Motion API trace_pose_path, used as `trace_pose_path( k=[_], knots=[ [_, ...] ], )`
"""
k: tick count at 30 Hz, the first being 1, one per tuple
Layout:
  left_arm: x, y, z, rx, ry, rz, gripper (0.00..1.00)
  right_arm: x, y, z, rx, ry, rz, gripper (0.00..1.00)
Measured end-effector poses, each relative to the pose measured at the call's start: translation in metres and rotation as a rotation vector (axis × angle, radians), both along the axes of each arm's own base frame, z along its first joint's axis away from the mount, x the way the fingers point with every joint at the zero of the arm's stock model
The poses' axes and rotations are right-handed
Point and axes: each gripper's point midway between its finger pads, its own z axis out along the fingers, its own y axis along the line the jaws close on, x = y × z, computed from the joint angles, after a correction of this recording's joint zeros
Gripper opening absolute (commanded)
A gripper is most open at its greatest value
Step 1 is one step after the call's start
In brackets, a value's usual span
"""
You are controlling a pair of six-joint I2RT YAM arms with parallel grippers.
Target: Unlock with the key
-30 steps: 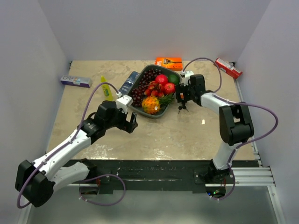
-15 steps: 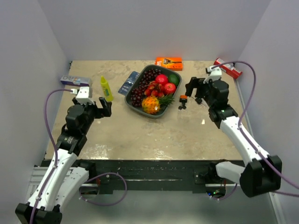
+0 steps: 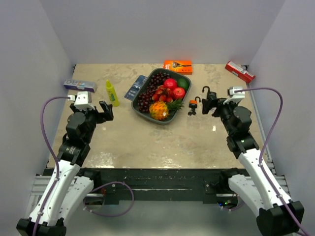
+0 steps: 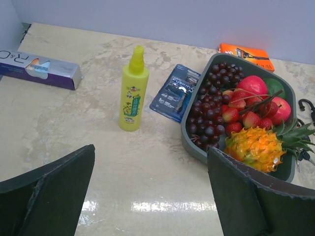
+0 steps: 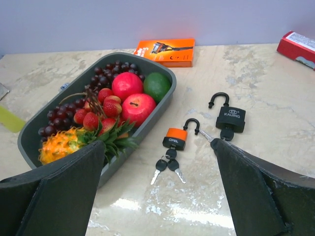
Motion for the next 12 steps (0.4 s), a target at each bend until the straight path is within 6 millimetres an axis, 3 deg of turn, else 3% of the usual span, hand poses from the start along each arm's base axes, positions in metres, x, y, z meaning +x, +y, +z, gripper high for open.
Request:
trace_pose_path(
  k=[12],
  knots=[
    [-0.0012,0.003,-0.0011,0.009,-0.003,0.013,1.0,-0.0014,-0.0041,0.0069,0.007,-0.035,-0.021,0.99]
  ],
)
